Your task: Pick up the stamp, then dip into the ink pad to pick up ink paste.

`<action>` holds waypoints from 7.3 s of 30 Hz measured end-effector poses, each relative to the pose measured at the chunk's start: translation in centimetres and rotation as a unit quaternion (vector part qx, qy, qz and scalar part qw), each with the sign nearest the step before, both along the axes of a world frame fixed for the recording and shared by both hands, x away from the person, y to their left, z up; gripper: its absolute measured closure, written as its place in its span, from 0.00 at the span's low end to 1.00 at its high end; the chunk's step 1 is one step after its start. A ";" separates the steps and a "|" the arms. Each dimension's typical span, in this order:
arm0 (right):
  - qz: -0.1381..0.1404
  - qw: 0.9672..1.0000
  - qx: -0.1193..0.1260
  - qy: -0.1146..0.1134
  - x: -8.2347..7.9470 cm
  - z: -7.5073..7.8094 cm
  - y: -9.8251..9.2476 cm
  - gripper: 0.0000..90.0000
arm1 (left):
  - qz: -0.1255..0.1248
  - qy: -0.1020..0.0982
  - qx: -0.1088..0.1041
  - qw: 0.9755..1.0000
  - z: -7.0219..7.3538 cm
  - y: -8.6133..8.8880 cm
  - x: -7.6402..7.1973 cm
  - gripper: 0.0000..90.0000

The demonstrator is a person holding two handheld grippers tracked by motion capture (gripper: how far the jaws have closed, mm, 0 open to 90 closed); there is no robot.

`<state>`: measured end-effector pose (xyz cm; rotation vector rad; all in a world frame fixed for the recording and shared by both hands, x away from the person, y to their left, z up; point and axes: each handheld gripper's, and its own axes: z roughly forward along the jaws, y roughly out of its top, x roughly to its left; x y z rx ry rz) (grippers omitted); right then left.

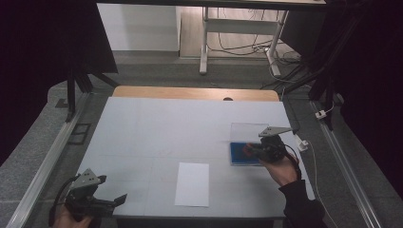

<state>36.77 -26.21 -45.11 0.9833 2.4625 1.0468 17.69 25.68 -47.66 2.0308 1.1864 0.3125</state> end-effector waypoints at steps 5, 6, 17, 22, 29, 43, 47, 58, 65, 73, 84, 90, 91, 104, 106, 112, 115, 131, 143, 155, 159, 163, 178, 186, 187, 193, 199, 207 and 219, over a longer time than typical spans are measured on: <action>-0.006 1.000 0.002 0.001 0.2 -0.1 0.0 0.89 | -0.001 0.001 -0.001 1.000 0.0 0.0 0.1 0.01; -0.008 1.000 0.002 0.006 0.5 -0.3 -0.1 0.89 | -0.001 0.001 -0.001 1.000 0.0 0.0 0.1 0.01; -0.011 0.999 -0.041 0.015 1.6 -1.9 0.3 0.89 | -0.001 0.000 0.002 1.000 0.0 0.0 0.1 0.01; -0.012 0.998 -0.049 0.027 1.9 -2.5 0.4 0.89 | -0.001 0.000 0.002 1.000 0.0 0.0 0.0 0.01; -0.010 0.998 -0.058 0.029 2.2 -2.9 0.7 0.89 | -0.002 0.000 0.003 1.000 0.0 0.0 0.1 0.01; -0.016 0.996 -0.088 0.008 1.6 -3.1 1.6 0.90 | -0.004 0.003 0.008 1.000 -0.1 -0.2 0.1 0.01; -0.012 0.994 -0.107 0.000 1.3 -3.1 2.1 0.90 | -0.004 0.004 0.010 1.000 -0.1 -0.2 0.1 0.01; -0.030 0.998 -0.039 0.035 2.2 -3.4 0.5 0.90 | -0.005 0.005 0.010 1.000 -0.1 -0.2 0.2 0.01; -0.027 0.997 -0.064 0.019 1.7 -3.3 1.1 0.90 | -0.005 0.006 0.011 1.000 -0.1 -0.3 0.2 0.01; -0.019 0.997 -0.066 0.018 1.8 -3.1 1.1 0.89 | -0.003 0.006 0.007 1.000 -0.1 -0.2 0.3 0.01; -0.043 0.999 -0.021 -0.005 1.6 -1.4 -0.1 0.89 | -0.004 0.006 0.006 1.000 -0.1 -0.1 0.2 0.01; -0.055 0.998 -0.015 -0.001 1.8 -1.5 -1.0 0.89 | -0.009 0.008 0.005 1.000 -0.1 -0.1 0.2 0.01; -0.056 0.998 -0.015 -0.002 1.8 -1.5 -1.0 0.89 | -0.008 0.008 0.006 1.000 -0.1 -0.1 0.2 0.01; -0.057 0.998 -0.032 0.016 2.4 -2.6 -1.3 0.89 | -0.010 0.009 0.005 1.000 -0.1 -0.1 0.3 0.01; -0.056 0.998 -0.033 0.018 2.5 -2.7 -1.3 0.89 | -0.010 0.009 0.005 1.000 -0.1 -0.1 0.3 0.01; -0.052 0.998 -0.036 0.024 2.6 -3.1 -1.3 0.89 | -0.010 0.009 0.005 1.000 -0.1 -0.1 0.2 0.01; -0.054 0.998 -0.036 0.028 2.6 -3.1 -1.3 0.89 | -0.010 0.009 0.006 1.000 -0.1 -0.2 0.3 0.01; -0.060 0.994 -0.094 -0.005 1.9 -3.2 0.4 0.90 | -0.012 0.012 0.011 1.000 -0.2 -0.3 0.4 0.01; -0.073 0.997 -0.018 0.031 2.6 -3.6 -1.3 0.90 | -0.013 0.012 0.009 1.000 -0.2 -0.3 0.4 0.01; -0.069 0.997 -0.045 0.004 1.9 -3.5 -0.6 0.89 | -0.012 0.013 0.003 1.000 -0.2 -0.1 0.5 0.01; -0.071 0.997 -0.039 0.011 2.1 -3.4 -0.8 0.89 | -0.012 0.013 0.001 1.000 -0.2 -0.1 0.5 0.01; -0.073 0.997 -0.037 0.011 2.0 -3.3 -0.9 0.89 | -0.012 0.013 0.001 1.000 -0.2 -0.1 0.4 0.01; -0.057 0.998 0.001 0.001 1.2 -2.1 -0.8 0.89 | -0.011 0.013 0.002 1.000 -0.2 -0.1 0.4 0.01; -0.044 0.999 0.012 -0.003 0.6 -1.5 -0.4 0.89 | -0.011 0.014 0.002 1.000 -0.2 -0.1 0.4 0.01; -0.042 0.999 0.013 -0.005 0.5 -1.5 -0.4 0.89 | -0.011 0.014 0.001 1.000 -0.2 -0.1 0.4 0.01; -0.024 0.999 0.025 -0.010 -0.1 -0.9 0.3 0.89 | -0.011 0.014 0.000 1.000 -0.2 -0.1 0.4 0.01; -0.012 0.999 0.031 -0.012 -0.6 -0.6 0.7 0.89 | -0.011 0.013 -0.001 1.000 -0.2 -0.1 0.4 0.01; 0.009 0.999 0.045 -0.013 -1.4 0.1 1.5 0.89 | -0.010 0.014 -0.002 1.000 -0.2 0.0 0.4 0.01; 0.055 0.997 0.061 -0.015 -3.0 0.8 3.6 0.89 | -0.010 0.014 -0.002 1.000 -0.2 0.0 0.5 0.01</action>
